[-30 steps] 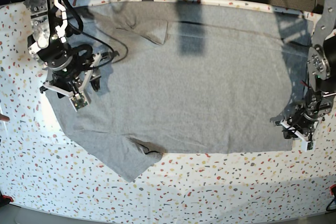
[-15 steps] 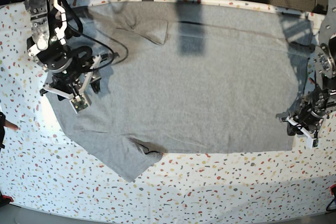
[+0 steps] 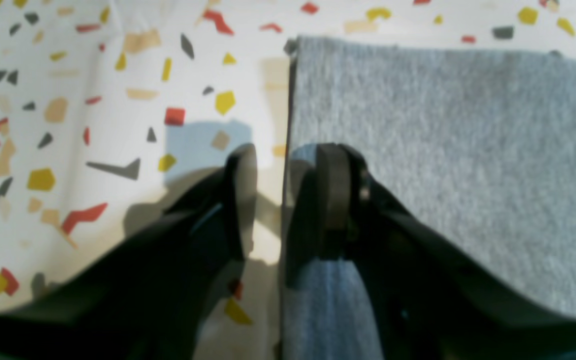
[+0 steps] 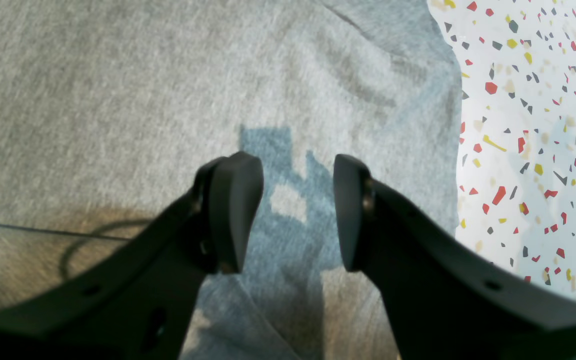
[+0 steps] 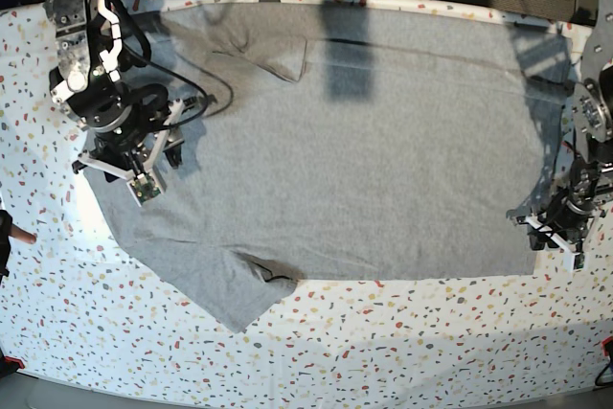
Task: Fold the T-shirt properly
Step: 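Move both grippers down to the shirt's side edges near the hem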
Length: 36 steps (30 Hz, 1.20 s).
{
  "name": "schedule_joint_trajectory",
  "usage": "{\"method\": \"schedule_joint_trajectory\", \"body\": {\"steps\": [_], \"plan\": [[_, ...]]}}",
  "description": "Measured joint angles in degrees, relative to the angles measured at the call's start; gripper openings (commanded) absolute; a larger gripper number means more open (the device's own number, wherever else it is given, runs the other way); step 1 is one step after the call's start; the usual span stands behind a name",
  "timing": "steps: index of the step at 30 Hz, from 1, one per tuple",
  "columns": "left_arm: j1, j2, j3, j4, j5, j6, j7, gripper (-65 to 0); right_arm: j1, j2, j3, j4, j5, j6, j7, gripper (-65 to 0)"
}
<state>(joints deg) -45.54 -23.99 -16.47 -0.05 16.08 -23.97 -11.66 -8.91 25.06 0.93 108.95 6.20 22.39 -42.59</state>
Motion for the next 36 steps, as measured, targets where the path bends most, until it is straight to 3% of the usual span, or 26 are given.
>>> {"method": "schedule_joint_trajectory", "body": {"steps": [7,14,17,21,27,32,36], "plan": [[0.0,0.2,0.0,0.0,0.0,-0.6,1.8,-45.4,0.0,0.0,0.0,0.0,0.0,0.0,-0.4,-37.3],[0.9,0.2,0.0,0.0,-0.4,-12.3,1.9,-45.5,0.0,0.0,0.0,0.0,0.0,0.0,-0.4,-37.4],[0.9,0.7,0.0,0.0,-0.5,-12.3,2.1,-49.0,0.0,0.0,0.0,0.0,0.0,0.0,-0.4,-37.4],[0.9,1.0,0.0,0.0,-0.6,-12.2,2.3,-65.0,0.0,0.0,0.0,0.0,0.0,0.0,-0.4,-37.4],[1.2,1.1,0.0,0.0,0.0,-4.5,-3.7,-65.0,0.0,0.0,0.0,0.0,0.0,0.0,0.8,-37.4],[1.2,0.9,0.0,0.0,0.0,-4.5,-7.3,-65.0,0.2,0.0,0.0,-0.5,0.0,0.0,5.9,-37.4],[1.2,1.1,0.0,0.0,0.0,-4.5,-6.7,-65.0,4.6,-0.1,-0.1,-7.2,0.1,0.4,5.8,-35.7]]}}
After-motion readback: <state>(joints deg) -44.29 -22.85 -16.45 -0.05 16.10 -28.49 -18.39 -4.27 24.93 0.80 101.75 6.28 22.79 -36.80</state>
